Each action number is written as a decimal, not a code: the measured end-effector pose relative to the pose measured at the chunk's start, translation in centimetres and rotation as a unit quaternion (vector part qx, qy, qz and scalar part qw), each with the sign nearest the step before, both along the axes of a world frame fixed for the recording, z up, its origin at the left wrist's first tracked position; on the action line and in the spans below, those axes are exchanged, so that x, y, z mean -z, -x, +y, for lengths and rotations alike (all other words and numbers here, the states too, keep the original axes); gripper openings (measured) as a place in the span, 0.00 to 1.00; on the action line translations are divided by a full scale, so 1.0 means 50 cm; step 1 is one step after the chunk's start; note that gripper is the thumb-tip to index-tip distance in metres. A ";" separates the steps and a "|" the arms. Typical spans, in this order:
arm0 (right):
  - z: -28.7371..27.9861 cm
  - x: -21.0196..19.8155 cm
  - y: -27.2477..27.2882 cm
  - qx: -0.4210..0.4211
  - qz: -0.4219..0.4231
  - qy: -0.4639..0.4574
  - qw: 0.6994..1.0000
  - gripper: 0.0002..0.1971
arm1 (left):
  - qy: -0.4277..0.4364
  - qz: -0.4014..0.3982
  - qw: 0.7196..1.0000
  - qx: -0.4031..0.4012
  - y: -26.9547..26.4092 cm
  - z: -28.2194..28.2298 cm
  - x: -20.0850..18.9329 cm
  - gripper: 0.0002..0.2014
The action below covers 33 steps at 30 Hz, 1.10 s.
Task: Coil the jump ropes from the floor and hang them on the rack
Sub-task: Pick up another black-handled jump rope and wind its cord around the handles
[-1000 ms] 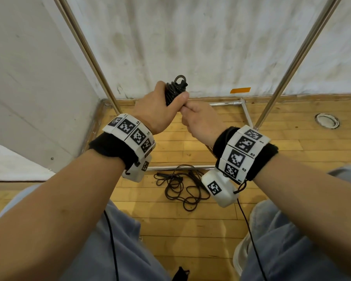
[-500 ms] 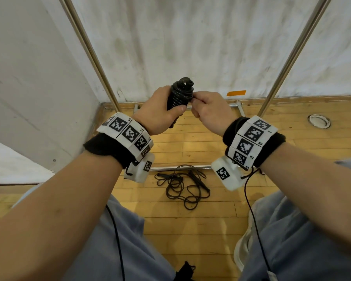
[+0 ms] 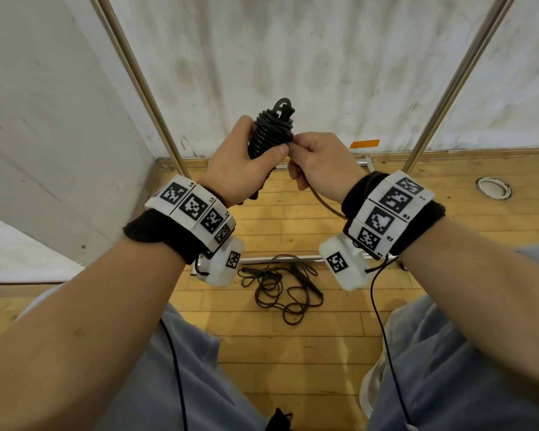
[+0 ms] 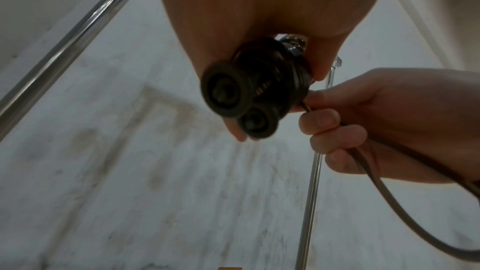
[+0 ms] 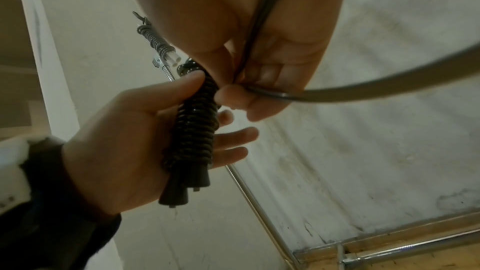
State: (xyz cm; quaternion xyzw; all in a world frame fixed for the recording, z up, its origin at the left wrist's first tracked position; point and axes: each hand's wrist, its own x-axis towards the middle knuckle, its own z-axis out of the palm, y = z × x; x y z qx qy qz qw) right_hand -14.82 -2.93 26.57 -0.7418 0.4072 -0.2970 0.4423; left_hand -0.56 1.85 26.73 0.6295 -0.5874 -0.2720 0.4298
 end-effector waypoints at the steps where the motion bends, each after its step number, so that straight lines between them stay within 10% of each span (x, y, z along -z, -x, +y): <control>1: -0.001 -0.001 0.000 -0.005 0.003 -0.004 1.000 0.17 | -0.005 0.015 1.000 0.000 0.002 -0.001 -0.001 0.14; 9: -0.006 -0.007 0.004 -0.002 0.053 -0.016 0.998 0.16 | 0.024 -0.004 0.999 -0.035 0.007 -0.017 -0.007 0.09; 19: -0.001 -0.003 0.010 0.009 0.066 -0.057 0.996 0.17 | -0.016 -0.240 0.969 -0.054 0.014 -0.046 0.025 0.18; 26: 0.002 0.003 0.015 0.033 0.040 -0.079 0.995 0.10 | -0.035 -0.240 0.970 0.027 0.019 -0.037 0.022 0.16; 33: 0.009 -0.004 0.012 0.062 -0.007 -0.064 0.996 0.24 | 0.024 -0.234 0.971 0.046 0.021 -0.021 0.024 0.19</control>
